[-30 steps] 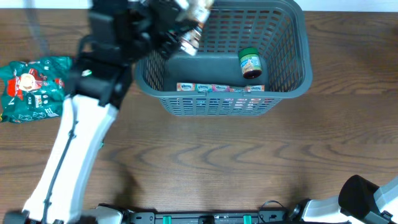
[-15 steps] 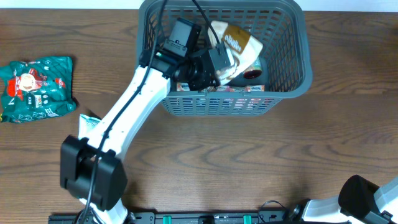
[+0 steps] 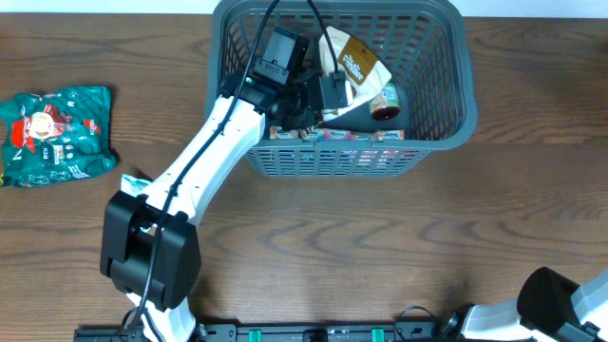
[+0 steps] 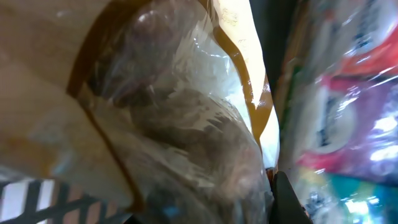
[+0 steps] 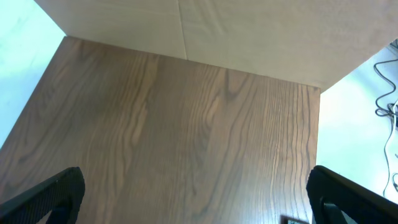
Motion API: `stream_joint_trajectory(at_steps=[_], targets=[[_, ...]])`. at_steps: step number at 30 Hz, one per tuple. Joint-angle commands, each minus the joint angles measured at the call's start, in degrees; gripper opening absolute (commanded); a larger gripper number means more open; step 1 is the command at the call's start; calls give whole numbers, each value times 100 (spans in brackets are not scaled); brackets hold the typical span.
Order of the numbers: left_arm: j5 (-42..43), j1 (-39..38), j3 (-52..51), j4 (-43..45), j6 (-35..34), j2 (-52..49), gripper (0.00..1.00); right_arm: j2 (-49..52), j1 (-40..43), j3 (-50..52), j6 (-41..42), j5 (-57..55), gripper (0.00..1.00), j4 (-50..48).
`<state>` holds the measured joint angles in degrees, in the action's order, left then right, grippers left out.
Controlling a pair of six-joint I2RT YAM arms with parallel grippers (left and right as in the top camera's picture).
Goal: Pack container
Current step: 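Lower the pouch into the basket and open the left gripper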
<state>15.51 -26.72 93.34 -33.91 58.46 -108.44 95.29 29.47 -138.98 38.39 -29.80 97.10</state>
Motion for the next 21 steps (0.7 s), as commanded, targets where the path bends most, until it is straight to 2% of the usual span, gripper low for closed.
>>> stream_joint_trajectory(at_steps=[1, 11, 18, 19, 20, 21], targets=[[-367, 70, 13, 22, 205, 11, 6, 31, 22, 9, 55, -57, 99, 17], [-592, 358, 11, 389, 350, 9, 6, 31, 22, 7, 55, -57, 99, 17], [-592, 492, 11, 216, 341, 9, 6, 31, 22, 7, 55, -55, 99, 17], [-592, 487, 11, 208, 341, 9, 9, 31, 22, 7, 55, -55, 99, 17], [-592, 476, 11, 205, 328, 9, 36, 31, 22, 7, 55, -57, 99, 17], [-590, 470, 11, 205, 319, 9, 82, 31, 22, 7, 55, -57, 99, 17]])
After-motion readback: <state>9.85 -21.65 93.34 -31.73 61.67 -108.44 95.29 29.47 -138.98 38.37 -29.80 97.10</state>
